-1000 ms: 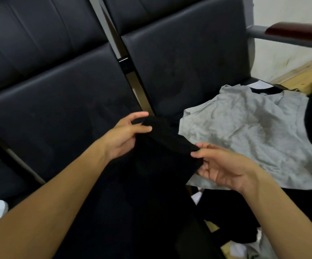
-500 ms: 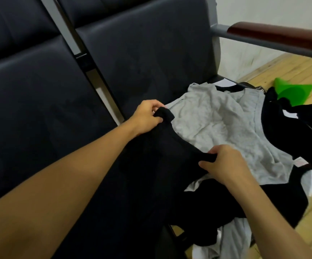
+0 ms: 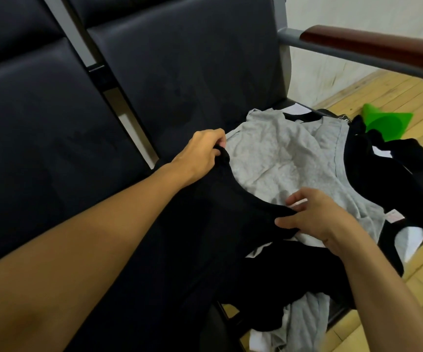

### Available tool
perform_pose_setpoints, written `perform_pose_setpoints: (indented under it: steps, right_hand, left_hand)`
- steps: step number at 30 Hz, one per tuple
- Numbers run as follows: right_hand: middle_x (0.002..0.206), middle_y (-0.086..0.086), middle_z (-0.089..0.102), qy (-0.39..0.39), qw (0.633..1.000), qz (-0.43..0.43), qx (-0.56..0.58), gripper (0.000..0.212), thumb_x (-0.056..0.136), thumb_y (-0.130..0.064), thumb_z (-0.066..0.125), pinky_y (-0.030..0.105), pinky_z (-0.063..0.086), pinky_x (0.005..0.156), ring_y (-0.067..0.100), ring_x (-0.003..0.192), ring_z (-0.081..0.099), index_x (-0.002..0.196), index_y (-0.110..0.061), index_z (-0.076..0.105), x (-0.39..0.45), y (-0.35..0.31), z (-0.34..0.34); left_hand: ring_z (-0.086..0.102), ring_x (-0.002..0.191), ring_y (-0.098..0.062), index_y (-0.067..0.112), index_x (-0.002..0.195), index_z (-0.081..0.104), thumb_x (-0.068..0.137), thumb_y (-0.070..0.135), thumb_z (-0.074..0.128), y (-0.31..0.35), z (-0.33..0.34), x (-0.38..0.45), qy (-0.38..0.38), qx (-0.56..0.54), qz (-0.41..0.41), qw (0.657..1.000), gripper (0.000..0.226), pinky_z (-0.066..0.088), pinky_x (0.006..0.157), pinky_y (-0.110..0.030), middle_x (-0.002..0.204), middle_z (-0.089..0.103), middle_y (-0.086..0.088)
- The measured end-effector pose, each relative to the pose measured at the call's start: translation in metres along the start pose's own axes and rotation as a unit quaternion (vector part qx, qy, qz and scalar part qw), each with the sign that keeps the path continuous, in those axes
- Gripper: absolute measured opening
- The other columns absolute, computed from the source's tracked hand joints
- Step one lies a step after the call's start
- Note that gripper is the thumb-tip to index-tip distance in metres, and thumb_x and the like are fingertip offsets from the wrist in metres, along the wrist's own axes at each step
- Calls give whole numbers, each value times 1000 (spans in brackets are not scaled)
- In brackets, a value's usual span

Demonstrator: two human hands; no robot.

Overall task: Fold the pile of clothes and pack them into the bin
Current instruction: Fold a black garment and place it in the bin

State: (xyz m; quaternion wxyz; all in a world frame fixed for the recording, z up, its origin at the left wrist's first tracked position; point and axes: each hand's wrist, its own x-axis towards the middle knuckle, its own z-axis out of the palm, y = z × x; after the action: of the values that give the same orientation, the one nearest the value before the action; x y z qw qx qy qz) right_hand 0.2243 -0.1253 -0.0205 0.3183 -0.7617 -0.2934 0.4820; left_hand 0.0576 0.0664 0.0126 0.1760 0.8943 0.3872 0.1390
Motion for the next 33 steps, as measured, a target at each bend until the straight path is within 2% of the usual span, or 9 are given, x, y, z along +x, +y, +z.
perform_pose_setpoints:
  steps: [4,8,11,15,20,23,25,29,33]
  right_hand:
    - [80,4,66,-2,978,9,-207,25,75,-27,85,24,39,58,12,70,56,79,-12,66,0,2,-7]
    - [57,1,59,-22,982,-56,-180,33,84,-31,76,25,40,57,12,55,52,63,-13,57,-1,-2,-8]
    - [56,1,57,-167,978,-121,-18,27,83,-27,77,27,44,64,10,54,50,66,-17,58,-24,-23,0]
    - [62,-4,50,-351,908,-227,28,30,79,-21,81,35,41,63,10,59,49,64,-25,56,-62,-55,55]
    - [77,1,64,-506,827,-245,14,11,92,-13,69,22,50,66,10,69,62,86,-18,61,-107,-55,169]
    - [103,17,68,-587,781,-212,-34,17,98,-13,59,26,55,83,19,91,66,113,-6,64,-114,-49,192]
    - [100,13,69,-552,812,-182,-56,24,99,-16,58,22,55,81,16,87,67,115,1,64,-103,-46,191]
    - [97,-6,69,-267,882,-232,-312,21,87,-39,70,25,54,83,11,93,66,101,-24,68,-62,-29,174]
    - [115,-2,54,-238,860,-139,-429,63,75,-46,80,27,48,87,18,111,58,122,-19,48,-56,-27,170]
  left_hand:
    - [56,91,-20,17,108,57,83,-14,47,-2,-5,-1,-118,130,26,984,42,54,79,-37,106,49,2]
    - [54,86,-24,16,85,54,78,-11,47,1,-22,-9,-156,222,80,959,28,47,68,-36,94,49,2]
    - [50,91,-22,19,82,49,75,-6,50,-12,-53,-32,-167,268,110,942,26,46,70,-39,94,48,3]
    - [47,94,-20,28,78,41,70,-3,55,-44,-108,-91,-246,347,104,899,35,44,74,-40,91,44,7]
    - [58,107,-22,30,100,48,79,0,59,-98,-146,-185,-477,449,-160,738,38,49,89,-34,118,56,1]
    - [58,97,-23,19,126,52,87,-4,55,-108,-149,-214,-569,430,-269,648,45,50,74,-29,129,54,-9]
    - [56,96,-20,21,126,50,91,2,52,-117,-137,-218,-512,432,-244,701,41,49,75,-28,130,53,-6]
    - [46,127,-21,27,145,32,96,29,58,-128,-89,-200,-339,334,-88,875,56,43,100,-40,144,41,0]
    - [36,135,-18,26,147,30,78,18,79,-113,-43,-164,-334,323,24,885,85,32,109,-41,148,38,5]
